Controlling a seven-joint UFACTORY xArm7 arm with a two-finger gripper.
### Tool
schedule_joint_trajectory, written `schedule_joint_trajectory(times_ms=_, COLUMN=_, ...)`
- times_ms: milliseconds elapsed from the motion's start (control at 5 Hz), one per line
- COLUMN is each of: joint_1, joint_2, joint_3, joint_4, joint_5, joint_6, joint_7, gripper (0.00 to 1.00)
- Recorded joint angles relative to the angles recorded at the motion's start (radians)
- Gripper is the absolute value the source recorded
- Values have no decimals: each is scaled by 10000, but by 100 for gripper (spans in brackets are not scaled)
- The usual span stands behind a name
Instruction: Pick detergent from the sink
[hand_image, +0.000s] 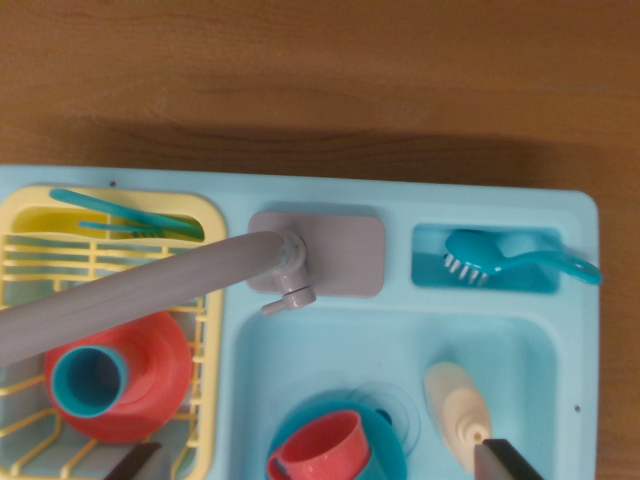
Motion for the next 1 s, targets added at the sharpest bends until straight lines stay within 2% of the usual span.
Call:
schedule_joint_trajectory(times_ms=200, joint_1=0, joint_2=0, joint_3=0, joint_4=0, joint_5=0, joint_6=0, joint_7=0, gripper=0)
schedule_joint_trajectory(times_ms=400, joint_1=-77, joint_2=115, joint_3=-59, joint_4=-329, joint_5=91, joint_6=-395, joint_7=-299, gripper=0)
schedule_joint_trajectory(times_ms=600, joint_1=-77, joint_2=115, joint_3=-59, joint_4=-329, joint_5=91, joint_6=-395, joint_7=-299, gripper=0)
schedule_joint_trajectory(times_ms=800, joint_1=-160, joint_2=237, joint_3=-121, joint_4=-682, joint_5=188, joint_6=-819, joint_7=-621, gripper=0)
schedule_joint_trajectory(times_ms=1000, joint_1=-160, joint_2=237, joint_3=-121, joint_4=-682, joint_5=188, joint_6=-819, joint_7=-621, gripper=0)
